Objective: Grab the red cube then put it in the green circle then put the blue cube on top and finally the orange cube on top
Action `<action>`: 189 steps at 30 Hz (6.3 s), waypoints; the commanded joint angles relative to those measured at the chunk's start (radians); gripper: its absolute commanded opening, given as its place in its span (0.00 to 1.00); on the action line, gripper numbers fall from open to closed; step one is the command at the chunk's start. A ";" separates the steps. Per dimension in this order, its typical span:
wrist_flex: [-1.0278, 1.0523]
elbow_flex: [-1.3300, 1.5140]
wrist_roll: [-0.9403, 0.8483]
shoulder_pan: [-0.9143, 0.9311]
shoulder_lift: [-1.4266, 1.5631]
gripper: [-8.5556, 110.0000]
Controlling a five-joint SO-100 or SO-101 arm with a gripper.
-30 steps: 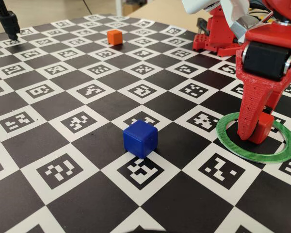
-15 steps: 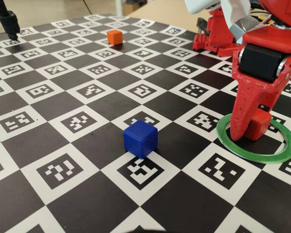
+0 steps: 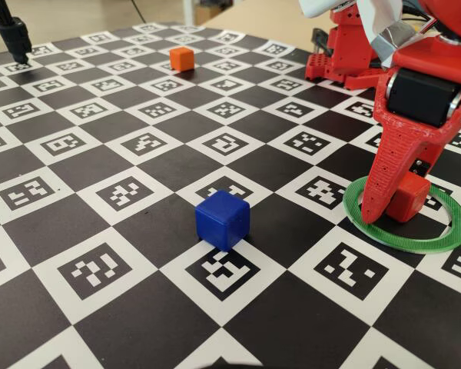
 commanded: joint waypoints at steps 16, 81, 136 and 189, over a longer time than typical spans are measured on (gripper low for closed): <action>0.126 -0.179 -0.040 0.005 0.117 0.44; 0.273 -0.954 -0.557 0.448 -0.305 0.47; 0.161 -0.876 -0.471 0.397 -0.440 0.46; 0.169 -0.663 -0.531 0.434 -0.173 0.05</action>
